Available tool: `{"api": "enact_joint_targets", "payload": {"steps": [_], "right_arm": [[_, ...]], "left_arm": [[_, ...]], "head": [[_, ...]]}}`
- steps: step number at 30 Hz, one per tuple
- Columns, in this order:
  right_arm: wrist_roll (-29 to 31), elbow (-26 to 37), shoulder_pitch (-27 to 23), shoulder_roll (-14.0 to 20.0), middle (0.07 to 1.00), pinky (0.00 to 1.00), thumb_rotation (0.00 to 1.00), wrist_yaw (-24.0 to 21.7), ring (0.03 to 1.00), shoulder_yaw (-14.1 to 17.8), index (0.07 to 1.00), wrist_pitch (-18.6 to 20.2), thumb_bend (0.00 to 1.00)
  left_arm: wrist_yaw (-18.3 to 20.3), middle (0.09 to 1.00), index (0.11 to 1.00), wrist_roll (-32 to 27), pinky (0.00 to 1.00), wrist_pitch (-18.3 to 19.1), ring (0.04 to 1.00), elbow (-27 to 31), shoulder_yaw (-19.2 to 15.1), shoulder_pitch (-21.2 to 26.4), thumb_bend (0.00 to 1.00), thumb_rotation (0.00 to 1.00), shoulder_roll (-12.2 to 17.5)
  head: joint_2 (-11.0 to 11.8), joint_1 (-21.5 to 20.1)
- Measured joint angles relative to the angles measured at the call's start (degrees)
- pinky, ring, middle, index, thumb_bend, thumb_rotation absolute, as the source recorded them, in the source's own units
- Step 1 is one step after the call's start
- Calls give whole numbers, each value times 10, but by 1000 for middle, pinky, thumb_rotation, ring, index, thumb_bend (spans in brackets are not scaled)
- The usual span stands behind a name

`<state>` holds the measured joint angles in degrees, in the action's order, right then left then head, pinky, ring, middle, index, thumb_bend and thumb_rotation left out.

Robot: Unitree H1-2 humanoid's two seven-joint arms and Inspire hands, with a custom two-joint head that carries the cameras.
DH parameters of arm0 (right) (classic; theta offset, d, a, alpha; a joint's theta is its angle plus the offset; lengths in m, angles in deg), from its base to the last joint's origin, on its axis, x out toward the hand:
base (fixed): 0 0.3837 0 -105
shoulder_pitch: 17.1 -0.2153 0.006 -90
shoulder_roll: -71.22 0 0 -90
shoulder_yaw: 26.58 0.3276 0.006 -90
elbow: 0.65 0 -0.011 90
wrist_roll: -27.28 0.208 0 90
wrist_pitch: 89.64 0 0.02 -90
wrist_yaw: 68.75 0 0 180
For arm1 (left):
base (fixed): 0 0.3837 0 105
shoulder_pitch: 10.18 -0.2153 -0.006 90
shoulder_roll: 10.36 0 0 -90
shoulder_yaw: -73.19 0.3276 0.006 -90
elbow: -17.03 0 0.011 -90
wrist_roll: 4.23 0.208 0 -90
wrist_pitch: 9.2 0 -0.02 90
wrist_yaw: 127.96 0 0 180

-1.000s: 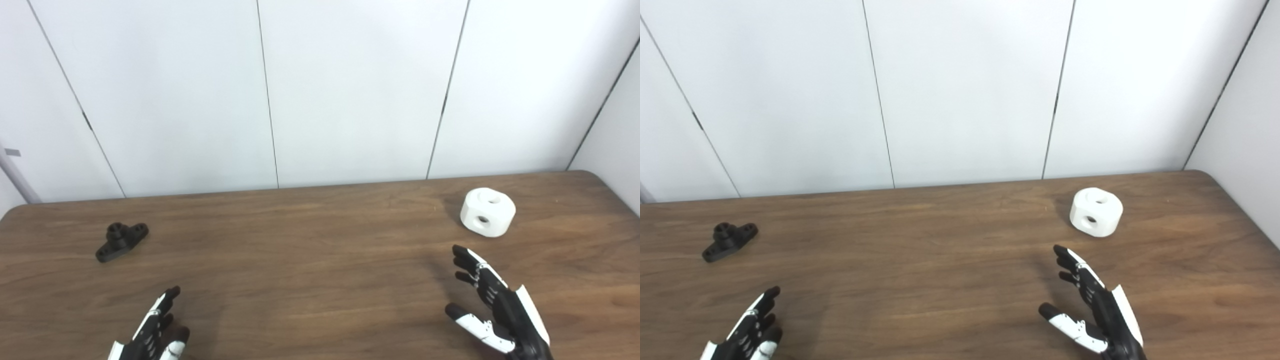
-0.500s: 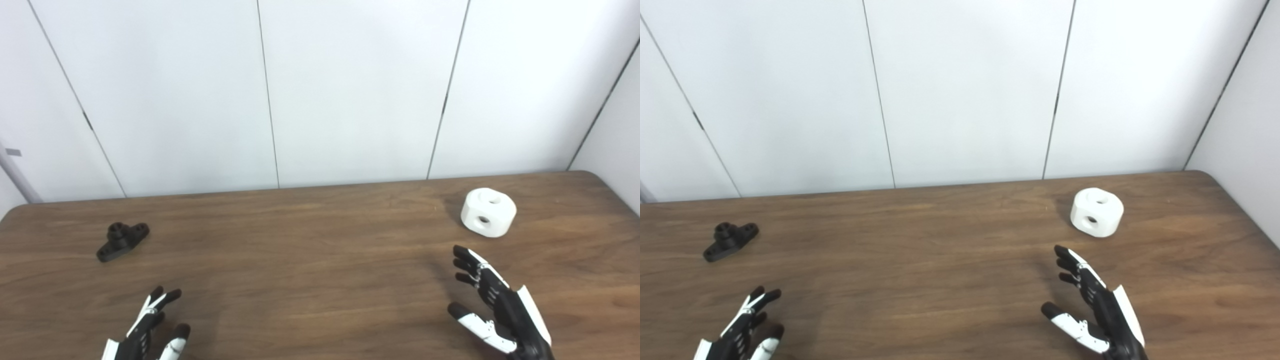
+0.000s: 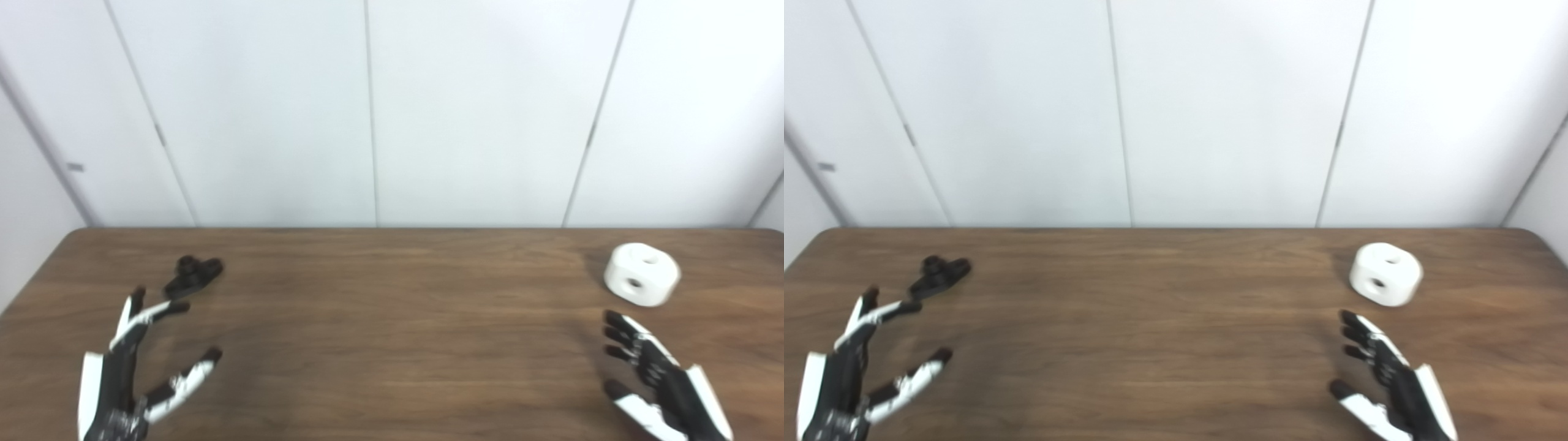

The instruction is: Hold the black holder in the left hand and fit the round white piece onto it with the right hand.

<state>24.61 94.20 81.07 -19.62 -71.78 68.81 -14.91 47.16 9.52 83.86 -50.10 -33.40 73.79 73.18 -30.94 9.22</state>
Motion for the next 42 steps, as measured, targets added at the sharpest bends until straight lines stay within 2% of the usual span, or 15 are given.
{"api": "enact_joint_targets", "payload": {"steps": [2,6,8,10,16,21,25,27,28,30,32,34,39,42], "right_arm": [[9,-7,-5,3,889,811,666,-5,875,2,844,-8,720],[11,-13,-7,6,889,804,674,-6,872,7,852,-9,735],[14,-14,-8,7,891,808,680,-9,873,8,854,-9,748],[16,-16,-8,8,887,804,695,-11,872,9,853,-9,742],[23,-25,-14,12,895,836,705,-15,884,14,861,-10,749],[36,-32,-16,19,906,861,702,-22,899,18,860,-10,694],[46,-35,-17,24,909,873,690,-28,906,19,867,-13,679],[59,-37,-17,25,925,896,672,-31,918,21,875,-14,648],[65,-38,-18,26,925,896,672,-36,918,22,875,-16,648],[77,-46,-20,32,933,914,660,-43,927,23,884,-27,615],[84,-59,-26,39,936,920,663,-51,932,27,884,-35,594],[83,-70,-30,46,916,873,711,-52,908,31,869,-40,660],[65,-77,-33,50,899,846,732,-46,891,39,860,-41,667],[63,-96,-45,54,897,842,754,-47,889,44,860,-56,667]], "left_arm": [[-1,991,694,3,1000,17,1000,0,-12,14,753,68,13],[5,1000,726,31,1000,64,1000,17,-27,35,824,170,50],[10,1000,726,38,1000,83,1000,17,-35,48,827,174,83],[12,1000,727,45,1000,104,1000,18,-41,62,815,140,102],[29,1000,732,65,1000,154,1000,3,-29,92,816,117,127],[38,1000,742,67,1000,183,1000,-30,-20,122,830,105,147],[55,1000,764,67,1000,214,1000,-68,2,148,893,170,159],[65,1000,823,67,1000,229,1000,-79,16,154,926,226,163],[72,1000,823,68,1000,235,1000,-85,21,156,926,226,164],[83,1000,836,70,1000,237,1000,-97,33,159,956,252,165],[89,1000,842,72,1000,238,1000,-113,44,163,974,269,164],[97,1000,846,85,1000,239,1000,-129,52,167,984,280,164],[103,1000,844,105,1000,241,1000,-155,63,177,1000,292,158],[105,1000,851,115,1000,241,1000,-174,70,189,1000,283,149]], "head": [[2,5],[8,24],[10,27],[11,36],[16,59],[19,77],[23,90],[25,99],[25,99],[32,119],[32,119],[35,128],[42,156],[46,169]]}}
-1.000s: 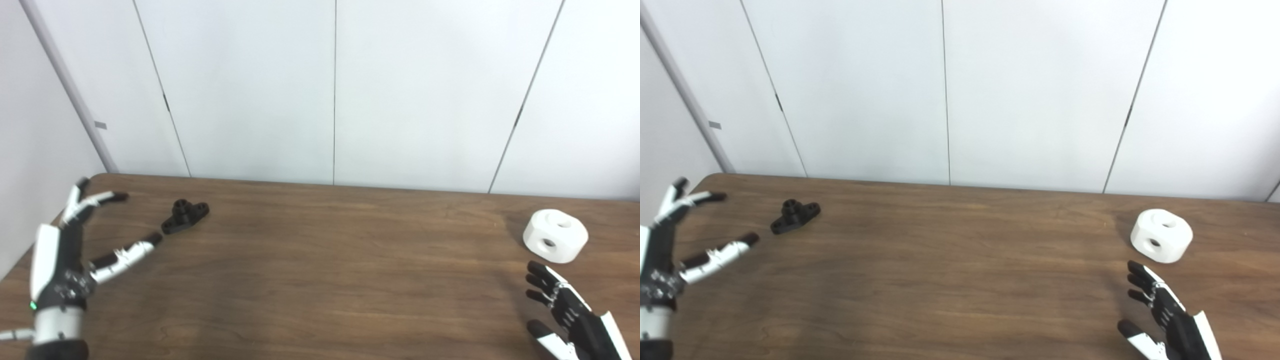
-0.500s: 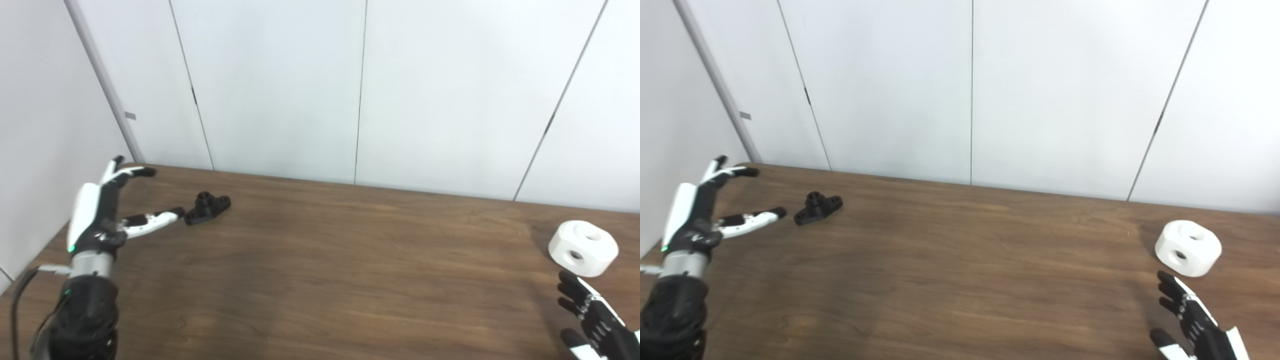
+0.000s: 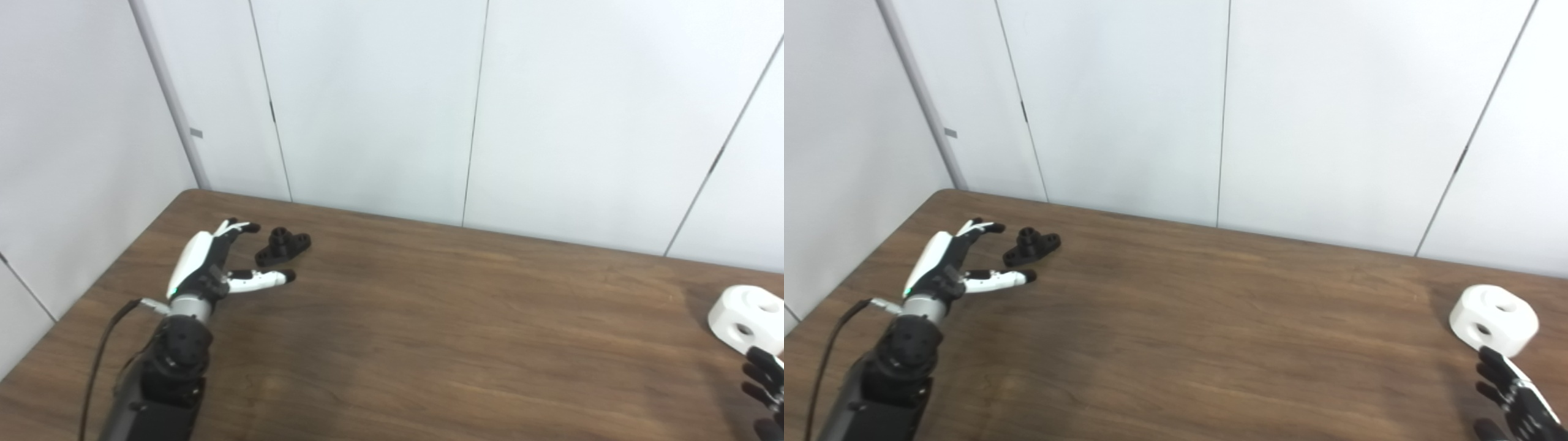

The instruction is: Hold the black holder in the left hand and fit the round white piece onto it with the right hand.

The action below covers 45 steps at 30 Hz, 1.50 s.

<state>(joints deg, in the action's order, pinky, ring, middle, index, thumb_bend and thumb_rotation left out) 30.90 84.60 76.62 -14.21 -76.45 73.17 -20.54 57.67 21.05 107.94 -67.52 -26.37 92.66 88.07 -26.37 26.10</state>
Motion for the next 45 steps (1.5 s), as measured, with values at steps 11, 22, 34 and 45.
{"api": "enact_joint_targets", "payload": {"steps": [11,22,34,45], "right_arm": [[17,-44,-20,20,907,877,705,-14,911,8,872,-27,602],[25,-71,-32,31,915,881,717,-27,920,12,873,-44,647],[20,-81,-38,34,909,889,740,-30,920,17,869,-46,699],[18,-77,-34,34,817,889,701,-30,837,18,795,-45,652]], "left_arm": [[-57,1000,896,23,1000,-2,1000,-77,12,13,1000,304,-2],[-133,1000,892,19,1000,-24,1000,-114,7,22,993,307,-2],[-164,1000,853,18,1000,-56,1000,-148,15,27,990,291,4],[-156,1000,750,21,1000,-59,1000,-228,68,52,1000,277,25]], "head": [[19,31],[34,46],[40,42],[34,29]]}}
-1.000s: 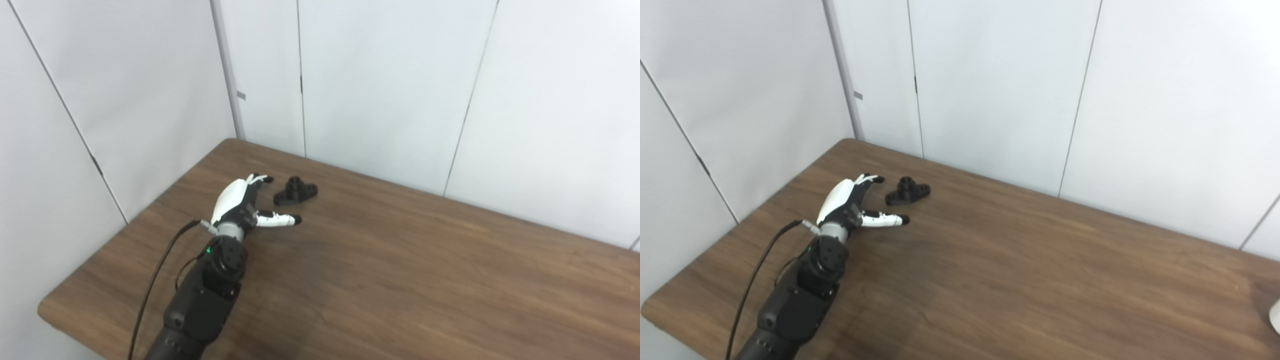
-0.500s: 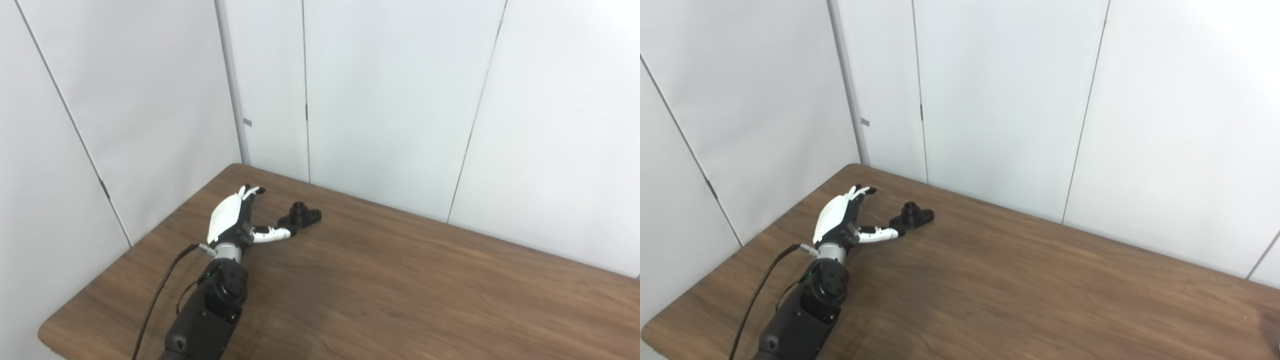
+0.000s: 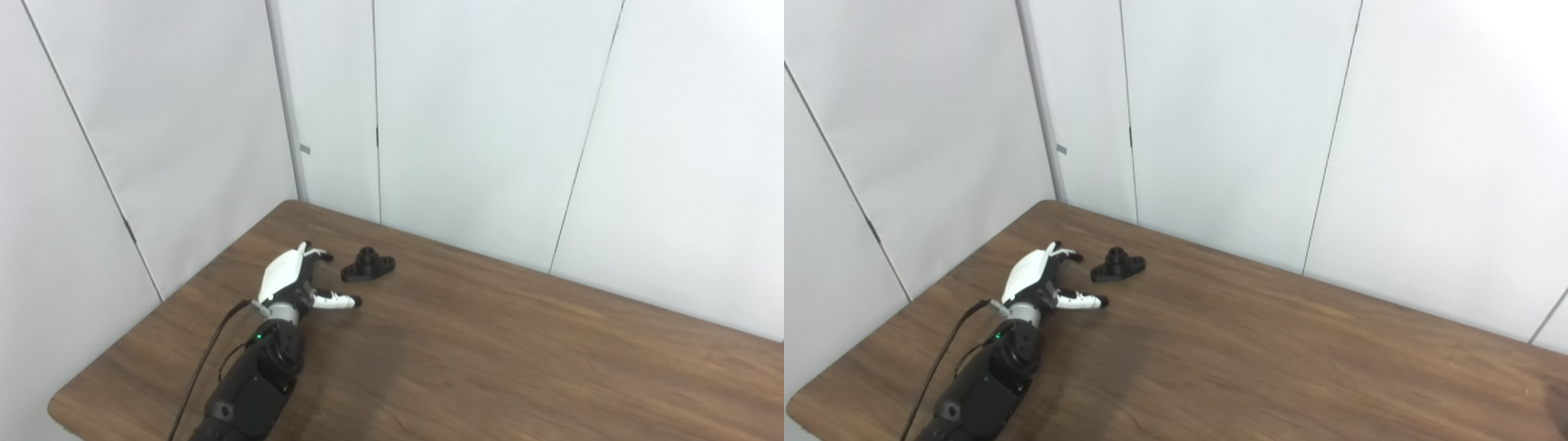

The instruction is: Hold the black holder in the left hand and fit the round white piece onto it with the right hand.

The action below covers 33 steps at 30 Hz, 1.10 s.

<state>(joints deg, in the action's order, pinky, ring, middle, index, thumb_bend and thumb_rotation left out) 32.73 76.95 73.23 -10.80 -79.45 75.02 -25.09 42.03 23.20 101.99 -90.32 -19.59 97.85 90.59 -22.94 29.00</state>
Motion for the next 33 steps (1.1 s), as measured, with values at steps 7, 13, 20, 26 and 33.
{"api": "enact_joint_targets", "payload": {"steps": [7,13,20,26,33], "right_arm": [[-3,4,4,0,736,875,677,2,752,1,729,0,615],[0,11,10,0,692,846,662,1,687,2,684,1,625],[-3,31,29,-1,741,813,630,4,713,3,701,5,578],[-9,43,40,-3,803,796,653,10,772,4,744,7,581],[-16,65,62,-5,821,756,664,16,794,3,767,21,591]], "left_arm": [[-8,1000,748,15,1000,4,1000,-32,17,23,991,297,0],[-13,1000,730,16,1000,2,1000,-48,21,32,985,290,0],[-33,1000,736,16,1000,-7,1000,-82,34,50,992,299,0],[-48,1000,737,16,1000,-17,1000,-101,44,56,992,290,-1],[-48,1000,703,12,1000,-22,1000,-124,47,75,975,237,-6]], "head": [[-1,-10],[-4,-18],[-5,-34],[-6,-44],[-12,-57]]}}
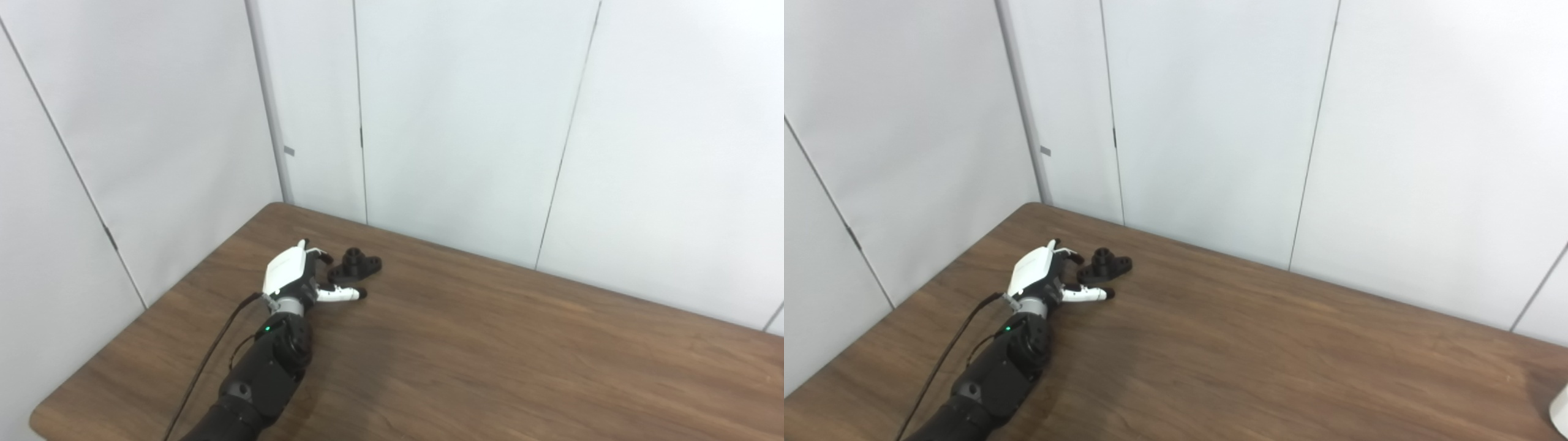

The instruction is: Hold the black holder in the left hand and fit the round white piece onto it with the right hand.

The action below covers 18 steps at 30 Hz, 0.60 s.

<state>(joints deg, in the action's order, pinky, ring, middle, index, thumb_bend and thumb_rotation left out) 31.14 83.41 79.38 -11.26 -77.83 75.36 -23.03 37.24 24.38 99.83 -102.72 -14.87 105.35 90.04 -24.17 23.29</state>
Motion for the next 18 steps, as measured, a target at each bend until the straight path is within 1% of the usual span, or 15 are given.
{"api": "enact_joint_targets", "payload": {"steps": [3,5,8,10,13,15,16,17,18], "right_arm": [[0,8,8,0,826,748,678,1,802,0,775,7,603],[-3,15,14,-2,866,777,707,1,849,0,810,8,625],[-4,16,16,-2,924,823,735,1,914,0,866,8,648],[-6,17,16,-2,950,852,760,2,943,0,896,9,674],[-8,19,18,-3,970,884,770,2,966,0,920,12,684],[-8,19,18,-3,984,911,772,2,984,1,938,12,697],[-8,19,18,-3,987,916,772,2,987,1,941,12,699],[-8,19,18,-3,989,924,770,2,990,1,945,13,690],[-8,20,18,-4,991,932,769,2,994,1,948,13,685]], "left_arm": [[-2,1000,684,-1,1000,-11,1000,-12,1,6,973,222,-1],[-6,1000,676,-2,1000,-20,1000,-20,2,9,966,222,-1],[-6,1000,667,-3,1000,-21,1000,-26,3,14,954,212,-1],[-6,1000,661,-4,1000,-24,1000,-30,3,15,949,208,-1],[-8,1000,653,-5,1000,-33,1000,-37,3,17,944,200,-1],[-8,1000,623,-10,1000,-37,1000,-37,3,18,921,147,-1],[-8,1000,617,-14,1000,-39,1000,-37,3,18,917,137,-2],[-8,1000,602,-15,1000,-40,1000,-37,3,19,903,121,-2],[-8,1000,546,-16,1000,-41,1000,-38,4,19,719,92,-2]], "head": [[-2,-2],[-2,-2],[-3,-4],[-4,-6],[-4,-7],[-4,-9],[-4,-9],[-4,-9],[-5,-10]]}}
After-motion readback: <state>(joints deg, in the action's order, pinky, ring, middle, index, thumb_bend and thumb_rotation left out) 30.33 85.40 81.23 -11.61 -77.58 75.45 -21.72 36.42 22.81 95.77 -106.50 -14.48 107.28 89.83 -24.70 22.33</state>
